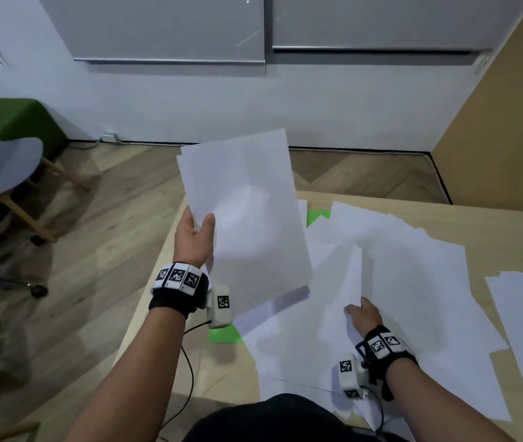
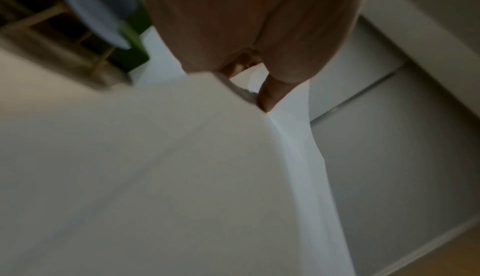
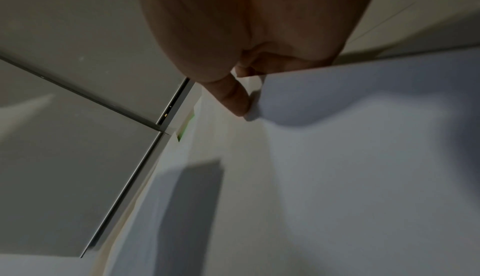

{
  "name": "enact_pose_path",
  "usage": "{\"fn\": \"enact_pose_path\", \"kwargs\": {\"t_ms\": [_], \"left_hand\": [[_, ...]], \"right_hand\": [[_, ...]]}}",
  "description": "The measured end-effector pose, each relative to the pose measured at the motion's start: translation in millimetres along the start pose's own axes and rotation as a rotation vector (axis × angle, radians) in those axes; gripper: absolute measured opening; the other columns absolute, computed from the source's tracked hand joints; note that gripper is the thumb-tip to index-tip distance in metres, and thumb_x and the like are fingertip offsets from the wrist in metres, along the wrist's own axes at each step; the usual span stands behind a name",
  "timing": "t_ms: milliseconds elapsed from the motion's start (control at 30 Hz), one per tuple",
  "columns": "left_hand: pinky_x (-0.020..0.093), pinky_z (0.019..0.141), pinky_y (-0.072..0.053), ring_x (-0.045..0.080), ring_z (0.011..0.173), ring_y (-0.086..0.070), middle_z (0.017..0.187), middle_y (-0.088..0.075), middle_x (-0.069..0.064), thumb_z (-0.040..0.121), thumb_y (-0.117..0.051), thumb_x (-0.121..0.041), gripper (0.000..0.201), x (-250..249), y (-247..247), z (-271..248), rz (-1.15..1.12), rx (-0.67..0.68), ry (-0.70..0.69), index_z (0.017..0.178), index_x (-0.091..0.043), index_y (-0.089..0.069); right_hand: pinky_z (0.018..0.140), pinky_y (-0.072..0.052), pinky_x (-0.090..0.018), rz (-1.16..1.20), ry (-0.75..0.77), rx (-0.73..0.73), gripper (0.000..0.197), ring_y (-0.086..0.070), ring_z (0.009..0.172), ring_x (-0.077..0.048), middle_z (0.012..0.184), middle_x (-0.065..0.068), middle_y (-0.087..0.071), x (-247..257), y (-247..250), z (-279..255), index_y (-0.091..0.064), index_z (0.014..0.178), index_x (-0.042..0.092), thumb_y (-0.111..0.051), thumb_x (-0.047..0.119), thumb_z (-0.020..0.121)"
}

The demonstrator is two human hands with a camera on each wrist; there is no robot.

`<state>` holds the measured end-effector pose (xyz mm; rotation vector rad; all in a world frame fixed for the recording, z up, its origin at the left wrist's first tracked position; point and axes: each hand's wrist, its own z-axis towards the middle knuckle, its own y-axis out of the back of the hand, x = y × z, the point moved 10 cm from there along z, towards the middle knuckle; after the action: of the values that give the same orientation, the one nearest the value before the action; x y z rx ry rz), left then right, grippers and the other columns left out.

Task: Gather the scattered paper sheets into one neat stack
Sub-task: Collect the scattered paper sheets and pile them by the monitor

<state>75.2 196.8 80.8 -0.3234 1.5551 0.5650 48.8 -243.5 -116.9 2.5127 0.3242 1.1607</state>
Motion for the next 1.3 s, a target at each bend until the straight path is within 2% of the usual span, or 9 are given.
{"fn": "enact_pose_path", "kwargs": {"t_ms": [100,200,367,500,600,800,900,967,1300], "left_hand": [[0.043,0.104,-0.048,0.014,0.114,-0.063,0.123,-0.067,-0.007,0.095,-0.056,-0.024,0.035,17.0,-9.9,-8.6,0.008,-0.002,0.085,0.129,-0.023,-0.056],[0.038,0.1,-0.048,0.024,0.114,-0.062,0.126,-0.064,0.003,0.096,-0.053,-0.024,0.036,37.9,-36.2,-25.7,0.267,0.115,0.111,0.132,-0.017,-0.053],[0.03,0.085,-0.046,0.032,0.107,-0.063,0.125,-0.064,0.014,0.095,-0.055,-0.023,0.036,102.3,-82.2,-66.9,0.62,0.34,0.228,0.13,-0.014,-0.055],[0.026,0.076,-0.046,0.027,0.089,-0.062,0.114,-0.067,0.013,0.093,-0.054,-0.018,0.032,134.3,-118.1,-96.2,0.579,0.412,0.327,0.124,-0.016,-0.057],[0.026,0.076,-0.046,0.029,0.091,-0.063,0.112,-0.067,0.013,0.092,-0.052,-0.015,0.033,144.8,-129.4,-106.0,0.523,0.407,0.382,0.124,-0.016,-0.055],[0.024,0.066,-0.046,0.021,0.081,-0.058,0.095,-0.061,0.003,0.067,-0.07,-0.021,0.033,149.9,-101.2,-95.3,0.245,0.224,0.546,0.098,-0.018,-0.059],[0.034,0.084,-0.053,0.025,0.097,-0.062,0.111,-0.059,0.008,0.053,-0.076,-0.015,0.068,142.0,-100.2,-86.6,-0.057,0.212,0.631,0.118,-0.015,-0.053],[0.032,0.071,-0.057,0.028,0.081,-0.065,0.099,-0.063,0.016,0.066,-0.07,0.004,0.05,119.4,-111.5,-86.1,-0.219,0.3,0.656,0.113,-0.005,-0.056],[0.025,0.069,-0.055,0.013,0.075,-0.067,0.084,-0.071,0.001,0.064,-0.07,-0.003,0.027,-49.6,-106.7,-52.7,-0.241,0.323,0.114,0.088,-0.014,-0.067]], "right_hand": [[0.081,-0.041,-0.032,0.029,-0.022,0.044,0.021,-0.055,0.089,-0.028,0.11,-0.021,-0.063,-1.0,-3.2,0.1,-0.06,0.099,0.003,-0.054,0.018,0.086],[0.109,-0.034,-0.038,0.086,-0.097,0.054,0.066,-0.047,0.13,-0.031,0.144,-0.015,-0.048,-4.4,-3.3,-2.0,-0.048,0.14,0.008,-0.041,0.057,0.096],[0.118,-0.022,-0.048,0.124,-0.128,0.148,0.11,-0.026,0.146,-0.029,0.16,-0.005,-0.026,1.4,-18.2,-5.9,-0.026,0.154,0.021,-0.034,0.093,0.071],[0.112,-0.035,-0.041,0.057,-0.035,0.123,0.086,-0.046,0.133,-0.026,0.149,-0.006,-0.044,2.8,-25.6,-2.1,-0.037,0.147,0.011,-0.074,0.05,0.08],[0.098,-0.047,-0.034,-0.051,0.027,0.065,0.047,-0.059,0.11,-0.026,0.125,-0.012,-0.062,5.2,-26.8,0.0,-0.053,0.127,0.006,-0.069,0.013,0.083],[0.079,-0.048,-0.032,0.143,0.16,0.056,0.025,-0.061,0.085,-0.023,0.092,-0.008,-0.068,43.2,-16.2,-15.4,-0.064,0.096,0.002,-0.065,0.01,0.073],[0.076,-0.048,-0.031,0.207,0.279,0.055,0.011,-0.06,0.08,-0.02,0.083,-0.002,-0.069,81.6,-8.5,-31.0,-0.067,0.084,0.01,-0.064,0.0,0.079],[0.073,-0.047,-0.03,0.24,0.34,0.056,0.016,-0.059,0.078,-0.02,0.077,0.003,-0.069,106.8,-3.7,-39.7,-0.067,0.078,0.013,-0.065,-0.003,0.078],[0.067,-0.051,-0.018,0.478,0.778,-0.128,0.029,-0.062,0.07,-0.002,0.079,0.01,-0.069,223.3,61.9,-116.5,-0.064,0.085,0.02,-0.068,-0.005,0.071]]}}
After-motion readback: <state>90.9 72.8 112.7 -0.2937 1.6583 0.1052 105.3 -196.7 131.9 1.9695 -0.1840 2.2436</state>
